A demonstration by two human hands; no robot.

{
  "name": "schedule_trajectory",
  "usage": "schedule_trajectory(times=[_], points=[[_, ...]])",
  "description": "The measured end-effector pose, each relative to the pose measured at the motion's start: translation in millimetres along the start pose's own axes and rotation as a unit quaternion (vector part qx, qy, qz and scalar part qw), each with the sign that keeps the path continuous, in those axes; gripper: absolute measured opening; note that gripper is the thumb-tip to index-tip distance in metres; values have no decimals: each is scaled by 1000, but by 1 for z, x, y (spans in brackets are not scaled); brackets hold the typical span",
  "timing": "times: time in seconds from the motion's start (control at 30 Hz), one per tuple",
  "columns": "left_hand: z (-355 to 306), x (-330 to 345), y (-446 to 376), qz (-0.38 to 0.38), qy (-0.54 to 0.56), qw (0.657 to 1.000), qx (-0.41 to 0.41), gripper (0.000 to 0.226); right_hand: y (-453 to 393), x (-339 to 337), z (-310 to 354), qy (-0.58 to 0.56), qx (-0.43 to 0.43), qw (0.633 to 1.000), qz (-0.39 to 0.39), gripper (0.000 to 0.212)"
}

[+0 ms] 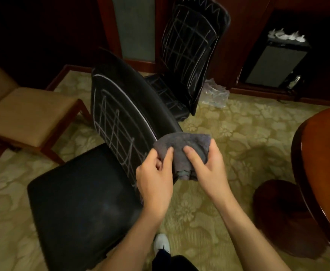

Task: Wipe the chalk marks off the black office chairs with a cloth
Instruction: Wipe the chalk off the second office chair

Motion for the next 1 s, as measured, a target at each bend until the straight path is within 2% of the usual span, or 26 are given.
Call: schedule_trajectory(times=[0.17, 0.37, 0.5, 0.6, 0.7, 0.8, 0.9, 1.0], points=[[3, -10, 36, 4, 44, 999, 21, 33, 31, -1, -1, 18, -7, 1000, 7, 12], [21, -3, 64, 62, 73, 995, -4, 27, 63, -21, -21, 62, 35, 997, -5, 11], [-5, -22, 38, 40, 151, 988, -5, 24, 45, -7, 24, 74, -22, 997, 7, 15], [-3, -18, 21, 60, 154, 986, -32, 23, 28, 9, 47, 110, -53, 992, -20, 20], [25, -4, 27, 80, 156, 980, -91, 30, 24, 15, 40, 222, -80, 970, -57, 23], [45, 9, 41, 103, 175, 970, -133, 28, 35, 11, 22, 245, -95, 962, -67, 24], [51, 10, 46, 119, 195, 961, -158, 26, 47, 16, 21, 308, -115, 942, -63, 27], [37, 2, 34, 114, 221, 956, -154, 37, 39, 23, 46, 340, -153, 924, -82, 26]])
Point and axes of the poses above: each hand's wrist, its own y-axis away from the middle knuckle, its own x-axis out of the palm, z = x × y, the point moved 10 cm from there along -y, towards the middle knuckle, and after that the axes turned 3 degrees about -y, right-handed, at the moved point
